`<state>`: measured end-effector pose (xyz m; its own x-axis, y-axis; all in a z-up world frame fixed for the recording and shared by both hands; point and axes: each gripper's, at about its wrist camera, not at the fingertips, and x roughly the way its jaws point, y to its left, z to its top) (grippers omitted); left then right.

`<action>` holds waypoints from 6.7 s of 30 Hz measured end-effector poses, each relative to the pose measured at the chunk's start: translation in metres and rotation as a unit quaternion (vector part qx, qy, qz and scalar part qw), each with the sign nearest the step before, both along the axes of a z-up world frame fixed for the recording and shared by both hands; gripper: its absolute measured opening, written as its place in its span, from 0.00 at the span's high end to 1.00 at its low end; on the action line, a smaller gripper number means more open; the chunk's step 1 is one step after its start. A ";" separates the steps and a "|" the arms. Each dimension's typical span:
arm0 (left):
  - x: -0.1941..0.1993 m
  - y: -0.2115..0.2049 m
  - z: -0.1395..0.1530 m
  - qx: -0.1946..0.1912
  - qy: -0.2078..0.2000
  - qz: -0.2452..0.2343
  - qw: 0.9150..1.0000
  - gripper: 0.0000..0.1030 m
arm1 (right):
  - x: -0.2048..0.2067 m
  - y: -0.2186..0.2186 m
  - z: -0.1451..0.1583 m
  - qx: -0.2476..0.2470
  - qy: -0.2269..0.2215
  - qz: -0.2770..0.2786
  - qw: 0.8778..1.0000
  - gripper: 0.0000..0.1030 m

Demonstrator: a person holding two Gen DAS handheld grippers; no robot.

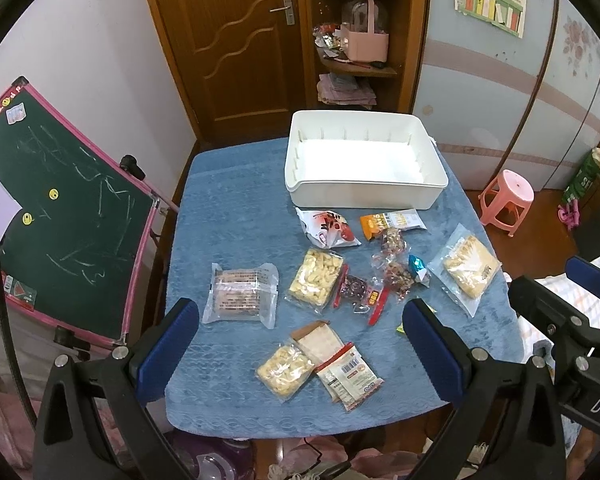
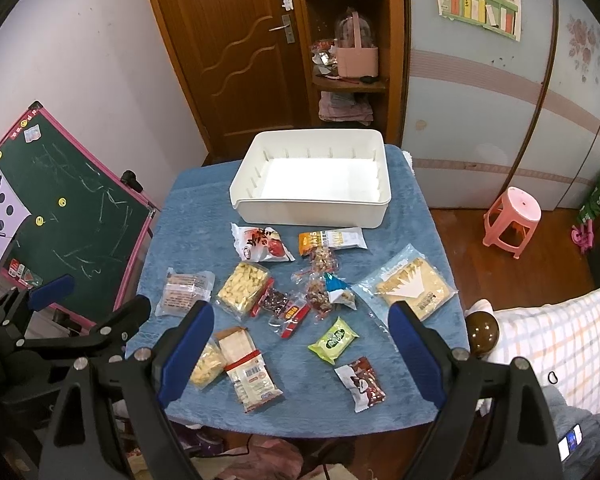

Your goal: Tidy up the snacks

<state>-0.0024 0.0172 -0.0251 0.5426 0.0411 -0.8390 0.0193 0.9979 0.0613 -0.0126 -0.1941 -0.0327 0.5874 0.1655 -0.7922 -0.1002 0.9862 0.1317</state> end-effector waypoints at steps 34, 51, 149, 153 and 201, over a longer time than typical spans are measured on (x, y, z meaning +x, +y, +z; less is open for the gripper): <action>0.005 0.019 -0.005 -0.024 0.034 -0.011 0.999 0.21 | 0.002 0.019 -0.008 0.006 0.024 0.015 1.000 0.13; 0.006 0.025 -0.010 -0.025 0.050 -0.006 0.998 0.21 | 0.003 0.029 -0.006 0.002 0.027 0.029 0.999 0.13; 0.250 -0.020 0.010 -0.044 -0.020 -0.105 0.993 0.38 | 0.231 -0.007 -0.001 -0.009 -0.002 0.084 0.996 0.54; 0.295 -0.036 -0.001 -0.045 -0.017 -0.077 0.996 0.38 | 0.280 -0.019 -0.012 -0.009 0.014 0.079 0.997 0.54; 0.181 0.023 0.044 -0.042 -0.075 -0.070 0.994 0.01 | 0.177 -0.002 0.038 0.014 -0.052 0.004 0.999 0.26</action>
<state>0.1790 0.0400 0.0188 0.6571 -0.1110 -0.7456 0.1558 0.9877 -0.0098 0.1648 -0.1961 0.0052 0.6642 0.1918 -0.7225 -0.1219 0.9814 0.1484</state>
